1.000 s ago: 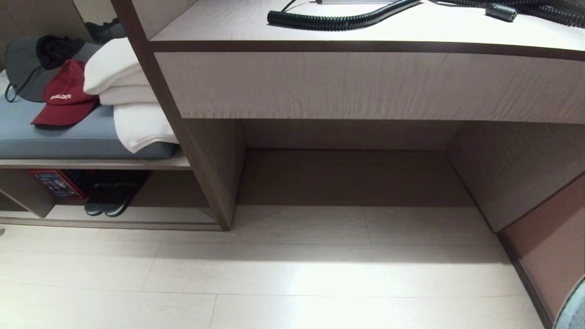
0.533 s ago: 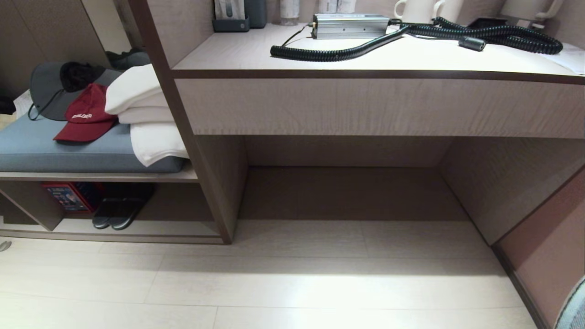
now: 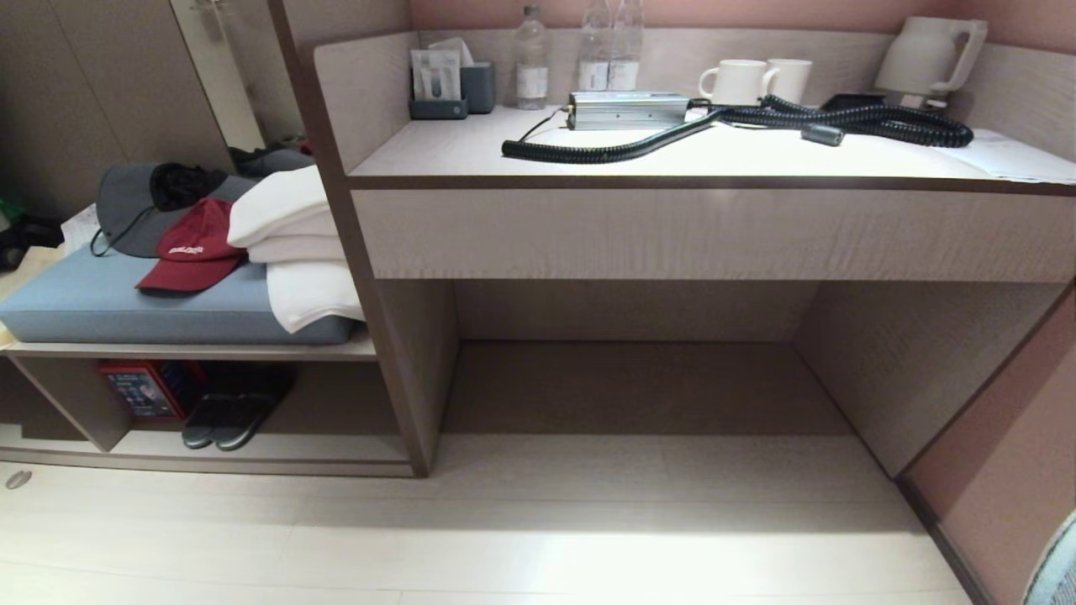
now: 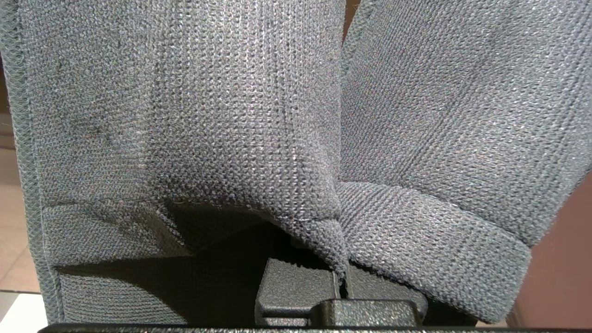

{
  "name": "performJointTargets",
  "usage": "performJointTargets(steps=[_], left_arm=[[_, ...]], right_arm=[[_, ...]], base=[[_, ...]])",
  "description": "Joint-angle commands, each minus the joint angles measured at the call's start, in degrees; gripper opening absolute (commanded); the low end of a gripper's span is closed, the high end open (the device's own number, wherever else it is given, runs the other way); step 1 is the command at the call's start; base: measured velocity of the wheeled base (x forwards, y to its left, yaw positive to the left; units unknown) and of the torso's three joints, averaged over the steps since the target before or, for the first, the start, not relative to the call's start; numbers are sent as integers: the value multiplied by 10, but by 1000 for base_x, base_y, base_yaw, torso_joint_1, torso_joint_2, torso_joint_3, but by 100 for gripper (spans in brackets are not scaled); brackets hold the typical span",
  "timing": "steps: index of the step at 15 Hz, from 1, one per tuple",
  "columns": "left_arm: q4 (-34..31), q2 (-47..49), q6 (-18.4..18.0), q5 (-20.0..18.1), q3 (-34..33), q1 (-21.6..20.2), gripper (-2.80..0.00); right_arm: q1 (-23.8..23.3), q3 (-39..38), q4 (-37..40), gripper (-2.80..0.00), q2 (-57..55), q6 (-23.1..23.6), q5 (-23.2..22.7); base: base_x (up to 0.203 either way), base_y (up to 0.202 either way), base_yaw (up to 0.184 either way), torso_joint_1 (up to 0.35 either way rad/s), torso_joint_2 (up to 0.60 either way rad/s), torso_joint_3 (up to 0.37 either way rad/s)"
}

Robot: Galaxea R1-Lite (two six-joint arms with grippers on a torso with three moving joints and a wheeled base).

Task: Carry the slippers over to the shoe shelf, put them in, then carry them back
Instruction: Place the slippers into the shoe cabinet

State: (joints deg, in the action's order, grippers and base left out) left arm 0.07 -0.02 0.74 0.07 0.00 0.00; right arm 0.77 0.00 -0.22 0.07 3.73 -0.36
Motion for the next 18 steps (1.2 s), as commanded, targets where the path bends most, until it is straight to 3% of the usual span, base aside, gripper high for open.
performJointTargets(steps=[1, 6, 13, 18], left_arm=[[0, 0, 0, 0, 0, -1, -280], [0, 0, 1, 0, -1, -1, -280], [0, -1, 0, 0, -1, -1, -280], [0, -1, 0, 0, -1, -1, -280]], right_arm=[[0, 0, 0, -280, -1, 0, -1], [0, 0, 0, -280, -1, 0, 0], [0, 0, 0, -280, -1, 0, -2], [0, 0, 0, -280, -1, 0, -1]], base=[[0, 0, 0, 6, 10, 204], [0, 0, 0, 1, 3, 184], [0, 0, 0, 0, 2, 18], [3, 151, -3, 0, 1, 5]])
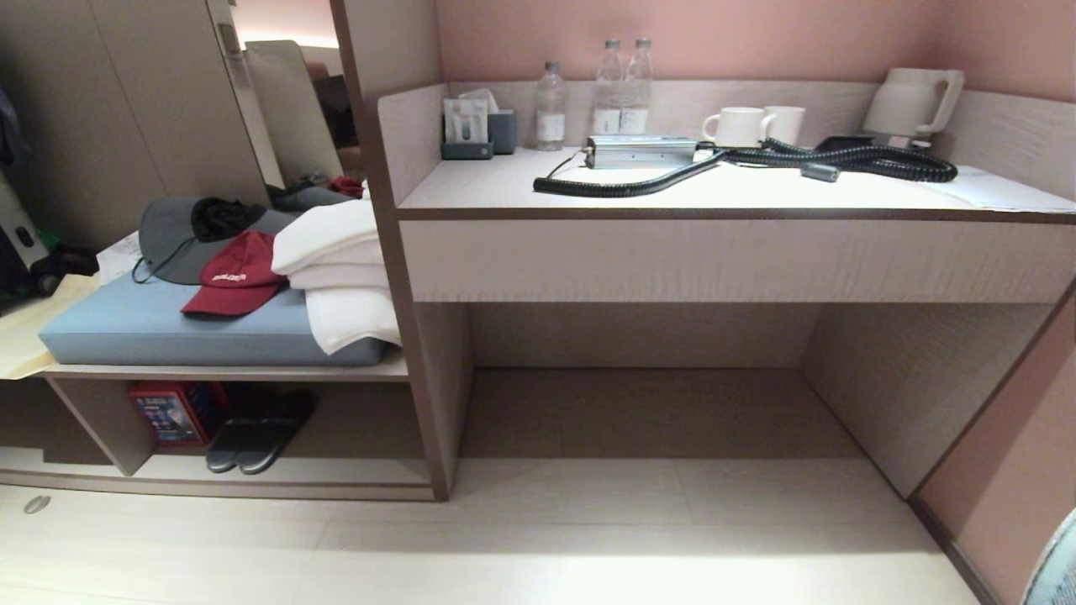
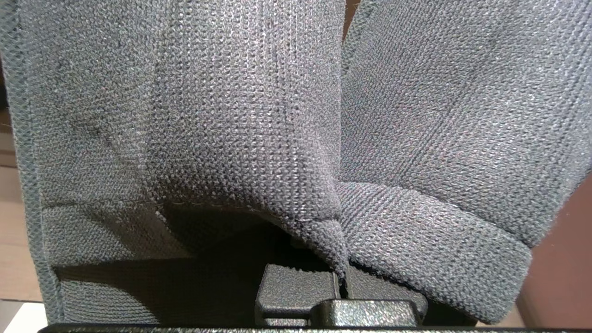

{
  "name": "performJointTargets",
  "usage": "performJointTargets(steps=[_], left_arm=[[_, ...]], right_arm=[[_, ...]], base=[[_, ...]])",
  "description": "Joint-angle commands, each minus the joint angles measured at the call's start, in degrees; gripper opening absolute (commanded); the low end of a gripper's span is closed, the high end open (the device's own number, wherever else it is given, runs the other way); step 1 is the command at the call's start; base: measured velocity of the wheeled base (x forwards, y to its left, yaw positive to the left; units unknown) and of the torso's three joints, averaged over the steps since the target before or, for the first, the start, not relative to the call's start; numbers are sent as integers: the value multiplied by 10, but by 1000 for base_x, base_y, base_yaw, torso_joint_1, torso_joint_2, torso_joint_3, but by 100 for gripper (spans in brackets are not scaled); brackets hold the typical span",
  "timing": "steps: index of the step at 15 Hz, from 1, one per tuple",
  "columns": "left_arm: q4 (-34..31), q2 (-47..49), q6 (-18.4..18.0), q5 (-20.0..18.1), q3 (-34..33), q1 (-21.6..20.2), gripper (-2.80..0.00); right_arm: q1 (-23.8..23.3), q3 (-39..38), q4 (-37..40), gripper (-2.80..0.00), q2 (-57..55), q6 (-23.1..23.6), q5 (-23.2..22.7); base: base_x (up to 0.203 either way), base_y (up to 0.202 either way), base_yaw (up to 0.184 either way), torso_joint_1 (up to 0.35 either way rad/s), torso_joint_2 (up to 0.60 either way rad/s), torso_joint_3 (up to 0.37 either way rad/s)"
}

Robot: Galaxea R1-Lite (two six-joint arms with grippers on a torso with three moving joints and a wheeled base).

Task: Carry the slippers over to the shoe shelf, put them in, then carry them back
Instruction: Place the slippers into the shoe cabinet

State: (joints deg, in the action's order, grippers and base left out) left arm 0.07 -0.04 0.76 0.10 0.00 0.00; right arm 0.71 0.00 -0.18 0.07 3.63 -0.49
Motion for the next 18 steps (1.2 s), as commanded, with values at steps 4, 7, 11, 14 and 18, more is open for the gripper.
performJointTargets(steps=[4, 7, 11, 14, 18], left_arm=[[0, 0, 0, 0, 0, 0, -280], [0, 0, 0, 0, 0, 0, -280], [0, 0, 0, 0, 0, 0, -280], [0, 0, 0, 0, 0, -1, -280], [0, 0, 0, 0, 0, -1, -280]], right_arm=[[1, 0, 0, -280, -1, 0, 1], [1, 0, 0, -280, -1, -2, 1], [1, 0, 0, -280, -1, -6, 3], [1, 0, 0, -280, -1, -6, 3], [1, 0, 0, -280, -1, -6, 3]], base=[[0, 198, -2, 3, 1, 2], [0, 194, -2, -1, -1, 4], [0, 195, -1, 1, 3, 2], [0, 196, -2, 3, 1, 1], [0, 196, 0, 4, 4, 1]])
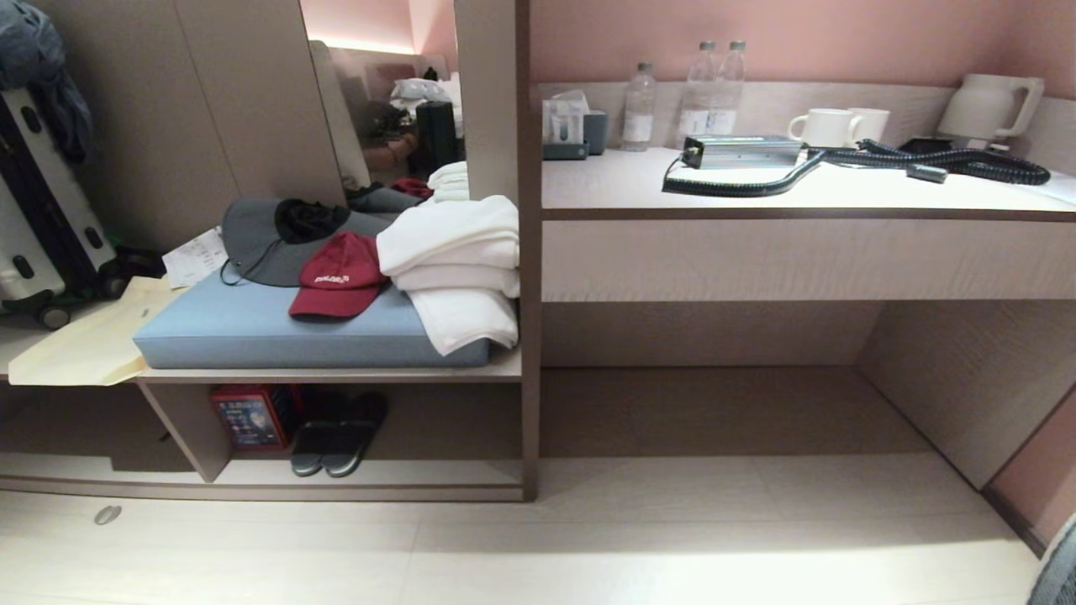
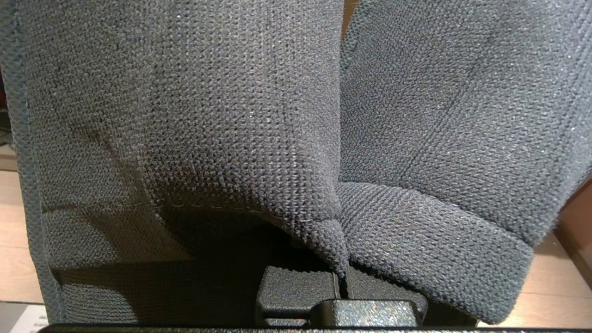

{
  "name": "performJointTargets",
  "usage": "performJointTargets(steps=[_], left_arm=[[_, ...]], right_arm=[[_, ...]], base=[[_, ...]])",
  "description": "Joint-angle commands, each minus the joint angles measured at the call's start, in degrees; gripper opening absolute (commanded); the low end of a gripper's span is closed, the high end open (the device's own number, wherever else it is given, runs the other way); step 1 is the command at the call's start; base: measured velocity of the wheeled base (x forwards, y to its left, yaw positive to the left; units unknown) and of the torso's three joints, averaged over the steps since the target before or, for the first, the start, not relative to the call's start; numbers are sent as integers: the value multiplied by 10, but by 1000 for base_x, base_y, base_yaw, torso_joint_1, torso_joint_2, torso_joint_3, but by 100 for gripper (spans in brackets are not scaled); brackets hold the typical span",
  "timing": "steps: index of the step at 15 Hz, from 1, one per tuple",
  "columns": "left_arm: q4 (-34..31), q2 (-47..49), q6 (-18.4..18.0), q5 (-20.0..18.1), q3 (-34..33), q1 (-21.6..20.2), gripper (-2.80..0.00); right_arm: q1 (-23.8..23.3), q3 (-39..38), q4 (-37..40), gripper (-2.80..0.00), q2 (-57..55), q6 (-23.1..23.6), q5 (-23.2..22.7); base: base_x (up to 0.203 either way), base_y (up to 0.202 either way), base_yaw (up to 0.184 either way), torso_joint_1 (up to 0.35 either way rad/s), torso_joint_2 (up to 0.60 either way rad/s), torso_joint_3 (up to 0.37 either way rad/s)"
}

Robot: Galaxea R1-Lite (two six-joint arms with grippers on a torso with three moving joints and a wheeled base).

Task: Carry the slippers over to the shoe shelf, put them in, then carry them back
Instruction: Place the slippers into the shoe cabinet

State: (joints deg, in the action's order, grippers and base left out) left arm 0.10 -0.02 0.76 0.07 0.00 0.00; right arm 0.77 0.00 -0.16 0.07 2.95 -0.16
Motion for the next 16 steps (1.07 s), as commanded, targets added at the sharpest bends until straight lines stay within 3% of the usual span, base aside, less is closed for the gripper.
performJointTargets(steps=[1, 16], left_arm=[[0, 0, 0, 0, 0, 0, -280], [0, 0, 1, 0, 0, 0, -280]], right_arm=[[0, 0, 0, -280, -1, 0, 0], [0, 0, 0, -280, -1, 0, 0]], base=[[0, 197, -3, 2, -2, 2], [0, 196, -3, 3, 3, 2]])
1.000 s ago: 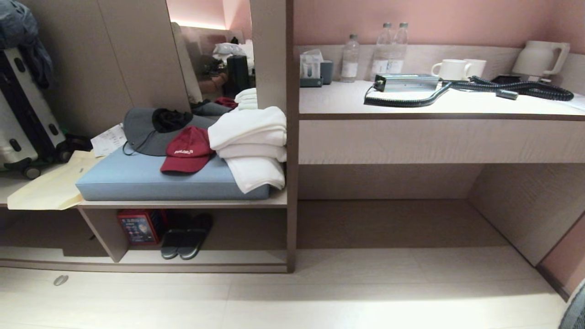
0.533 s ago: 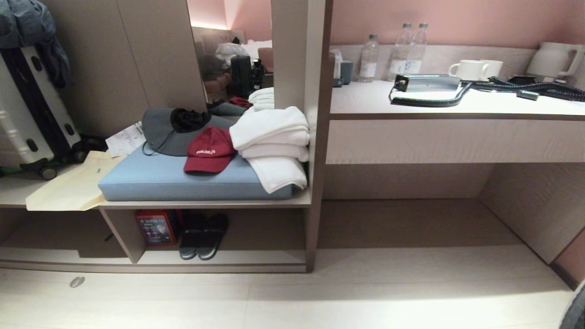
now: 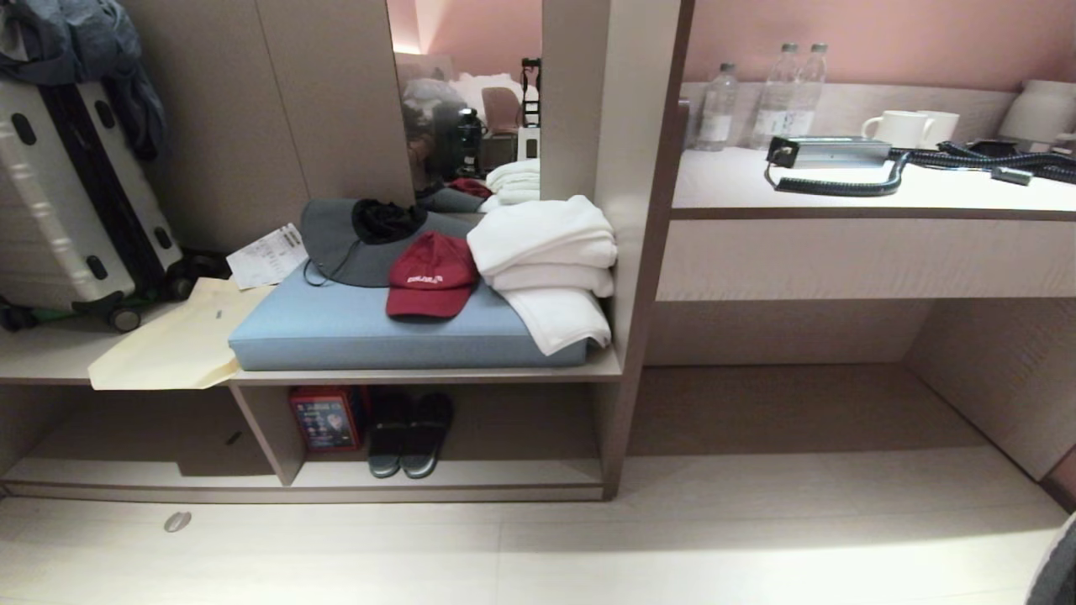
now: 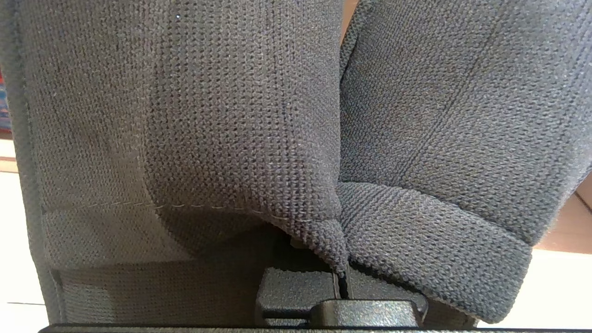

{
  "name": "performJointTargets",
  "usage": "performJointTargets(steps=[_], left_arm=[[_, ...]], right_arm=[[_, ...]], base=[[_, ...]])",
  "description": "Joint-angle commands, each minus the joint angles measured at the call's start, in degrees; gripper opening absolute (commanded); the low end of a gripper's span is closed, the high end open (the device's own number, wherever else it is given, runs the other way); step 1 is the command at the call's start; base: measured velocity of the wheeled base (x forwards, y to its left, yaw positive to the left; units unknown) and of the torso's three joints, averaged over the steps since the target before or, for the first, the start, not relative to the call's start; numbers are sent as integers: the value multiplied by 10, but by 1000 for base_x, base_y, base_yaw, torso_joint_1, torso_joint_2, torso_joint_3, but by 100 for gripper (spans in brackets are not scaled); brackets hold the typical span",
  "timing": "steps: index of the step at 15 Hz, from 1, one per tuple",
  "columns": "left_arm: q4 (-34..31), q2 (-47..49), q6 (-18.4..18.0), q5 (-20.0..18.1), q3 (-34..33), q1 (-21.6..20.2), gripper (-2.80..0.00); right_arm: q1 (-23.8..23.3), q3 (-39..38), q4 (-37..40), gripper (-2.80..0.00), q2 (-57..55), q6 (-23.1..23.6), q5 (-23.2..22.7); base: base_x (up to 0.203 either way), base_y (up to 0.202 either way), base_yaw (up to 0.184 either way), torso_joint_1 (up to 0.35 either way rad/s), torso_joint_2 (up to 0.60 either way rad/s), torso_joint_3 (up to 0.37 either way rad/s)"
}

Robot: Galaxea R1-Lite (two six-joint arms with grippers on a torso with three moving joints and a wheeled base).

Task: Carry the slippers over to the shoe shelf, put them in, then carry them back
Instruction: Place the slippers into the shoe cabinet

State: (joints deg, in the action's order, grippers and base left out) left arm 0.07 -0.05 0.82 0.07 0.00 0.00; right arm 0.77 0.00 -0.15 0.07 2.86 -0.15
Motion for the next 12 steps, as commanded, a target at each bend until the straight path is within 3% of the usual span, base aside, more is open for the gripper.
performJointTargets(steps=[1, 12], left_arm=[[0, 0, 0, 0, -1, -1, -280], [0, 0, 1, 0, -1, 0, -280]], right_arm=[[0, 0, 0, -280, -1, 0, 0], [0, -1, 0, -280, -1, 0, 0]], base=[[0, 199, 0, 10, 2, -2], [0, 196, -1, 3, 3, 2]])
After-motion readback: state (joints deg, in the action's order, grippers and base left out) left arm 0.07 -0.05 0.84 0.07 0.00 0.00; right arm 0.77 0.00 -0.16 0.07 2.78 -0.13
